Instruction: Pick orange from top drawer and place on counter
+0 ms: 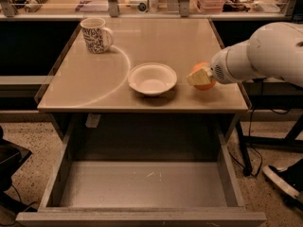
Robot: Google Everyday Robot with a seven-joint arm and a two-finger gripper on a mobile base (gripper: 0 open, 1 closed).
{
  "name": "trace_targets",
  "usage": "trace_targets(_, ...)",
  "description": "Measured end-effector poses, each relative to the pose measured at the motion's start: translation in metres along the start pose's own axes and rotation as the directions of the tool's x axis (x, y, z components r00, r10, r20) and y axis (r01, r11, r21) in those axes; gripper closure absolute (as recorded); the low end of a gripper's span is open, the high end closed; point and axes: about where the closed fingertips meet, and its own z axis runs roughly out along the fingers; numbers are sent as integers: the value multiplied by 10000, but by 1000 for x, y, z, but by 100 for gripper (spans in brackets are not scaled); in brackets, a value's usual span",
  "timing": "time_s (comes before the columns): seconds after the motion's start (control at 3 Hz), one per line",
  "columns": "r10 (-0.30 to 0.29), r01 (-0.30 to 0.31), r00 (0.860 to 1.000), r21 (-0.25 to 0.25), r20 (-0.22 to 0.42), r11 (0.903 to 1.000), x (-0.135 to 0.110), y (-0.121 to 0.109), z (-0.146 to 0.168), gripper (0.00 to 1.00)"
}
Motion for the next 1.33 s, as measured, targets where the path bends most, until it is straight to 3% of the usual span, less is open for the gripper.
trace_targets(1.0, -1, 1, 10000, 0, 1, 10000, 0, 0, 0, 12)
trace_targets(1.33, -2, 2, 10000, 0, 1, 10000, 0, 0, 0, 0)
